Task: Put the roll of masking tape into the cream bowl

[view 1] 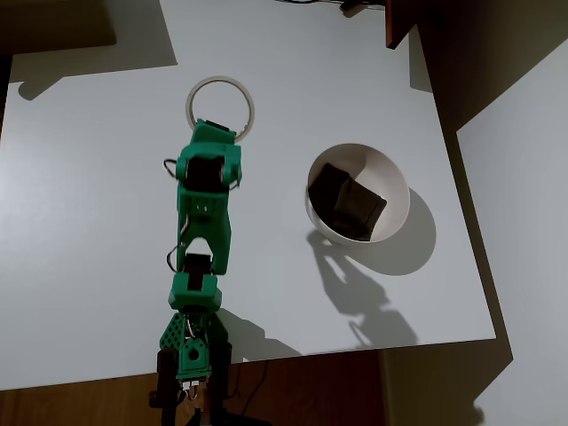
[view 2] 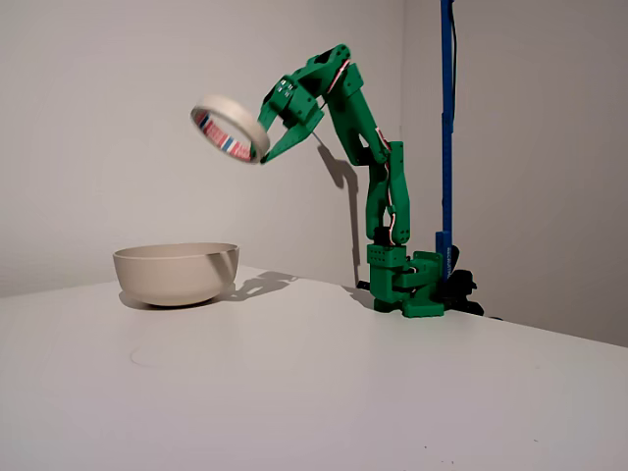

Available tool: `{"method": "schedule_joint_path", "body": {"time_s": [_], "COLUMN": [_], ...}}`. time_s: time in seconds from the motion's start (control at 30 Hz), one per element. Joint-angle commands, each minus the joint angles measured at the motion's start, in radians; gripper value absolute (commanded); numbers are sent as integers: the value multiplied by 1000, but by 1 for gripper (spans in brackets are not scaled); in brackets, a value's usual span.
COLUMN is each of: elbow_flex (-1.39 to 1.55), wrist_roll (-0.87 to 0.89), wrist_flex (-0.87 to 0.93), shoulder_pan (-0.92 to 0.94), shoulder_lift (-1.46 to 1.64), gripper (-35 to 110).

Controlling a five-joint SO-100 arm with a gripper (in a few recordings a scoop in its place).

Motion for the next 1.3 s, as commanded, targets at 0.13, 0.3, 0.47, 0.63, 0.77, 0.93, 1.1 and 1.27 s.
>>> {"method": "schedule_joint_path", "body": {"time_s": [0.13, 0.3, 0.47, 0.63, 0.77, 0.93, 1.1, 1.27], "elbow_flex": [-37, -37, -37, -37, -38, -38, -40, -40], "wrist_roll": [-35, -75, -114, -144, -187, -222, -261, -290], "wrist_flex": [44, -6, -83, -222, -299, -403, -433, -433], "shoulder_pan": [193, 399, 611, 773, 827, 856, 873, 873], "shoulder_lift": [278, 279, 183, 40, -81, -224, -348, -463], "gripper": [-8, -8, -8, -8, -8, -8, -8, -8]}}
